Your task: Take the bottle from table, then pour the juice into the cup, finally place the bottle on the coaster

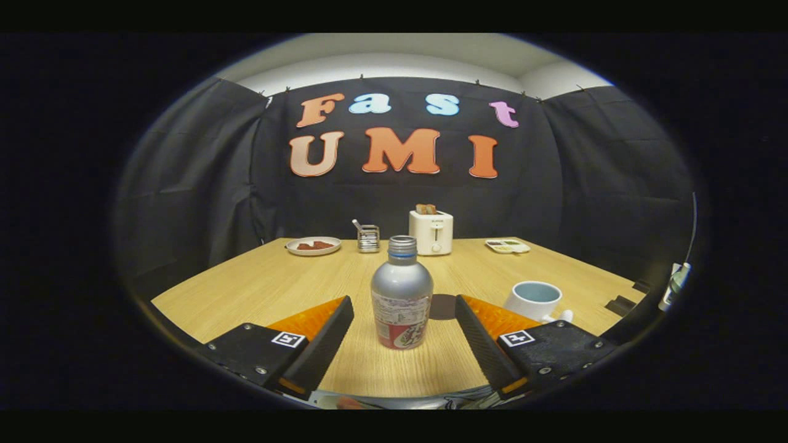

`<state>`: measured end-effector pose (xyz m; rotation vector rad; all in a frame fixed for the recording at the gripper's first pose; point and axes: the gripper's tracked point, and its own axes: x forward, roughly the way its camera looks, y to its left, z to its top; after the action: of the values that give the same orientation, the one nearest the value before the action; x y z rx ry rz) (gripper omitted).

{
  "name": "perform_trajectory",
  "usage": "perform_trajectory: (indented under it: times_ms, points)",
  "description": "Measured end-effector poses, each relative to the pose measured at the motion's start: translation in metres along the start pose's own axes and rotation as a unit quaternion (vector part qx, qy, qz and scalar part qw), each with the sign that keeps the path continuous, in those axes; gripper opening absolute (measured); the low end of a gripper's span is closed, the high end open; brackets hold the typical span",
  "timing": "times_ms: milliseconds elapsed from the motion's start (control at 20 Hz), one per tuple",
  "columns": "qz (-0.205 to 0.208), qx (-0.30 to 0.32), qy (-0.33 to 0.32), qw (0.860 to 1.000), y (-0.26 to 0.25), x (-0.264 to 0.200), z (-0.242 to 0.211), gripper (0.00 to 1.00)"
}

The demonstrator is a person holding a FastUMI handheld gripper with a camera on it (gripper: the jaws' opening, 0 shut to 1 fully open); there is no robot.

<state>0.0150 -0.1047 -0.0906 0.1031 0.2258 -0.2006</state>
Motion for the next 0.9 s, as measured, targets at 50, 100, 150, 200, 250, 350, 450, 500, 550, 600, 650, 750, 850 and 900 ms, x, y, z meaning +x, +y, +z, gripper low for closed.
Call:
perform_trajectory:
  times_ms: [50,100,150,200,250,350,450,500,550,600,650,750,850,900]
  points:
    - [-0.003,0.0,0.009,1.0,-0.002,0.004,-0.007,0.99]
    - [-0.007,-0.002,0.018,1.0,-0.004,0.008,-0.013,0.98]
    - [-0.009,-0.006,0.025,1.0,-0.006,0.011,-0.018,0.99]
    - [-0.01,-0.01,0.032,0.999,-0.007,0.015,-0.024,0.99]
    - [-0.01,-0.012,0.037,0.999,-0.007,0.018,-0.029,0.99]
    - [-0.005,-0.01,0.047,0.999,-0.004,0.025,-0.035,0.99]
    - [-0.004,-0.01,0.054,0.998,-0.002,0.03,-0.04,0.99]
    - [-0.003,-0.011,0.056,0.998,-0.002,0.034,-0.042,0.99]
    - [-0.002,-0.012,0.059,0.998,-0.001,0.036,-0.045,0.99]
    - [0.003,-0.012,0.061,0.998,0.001,0.038,-0.048,0.99]
    - [0.007,-0.013,0.063,0.998,0.005,0.042,-0.05,0.99]
    - [0.011,-0.012,0.067,0.998,0.005,0.048,-0.053,0.99]
    - [0.013,-0.013,0.07,0.997,0.008,0.056,-0.056,0.99]
    - [0.016,-0.011,0.069,0.997,0.008,0.057,-0.057,0.99]
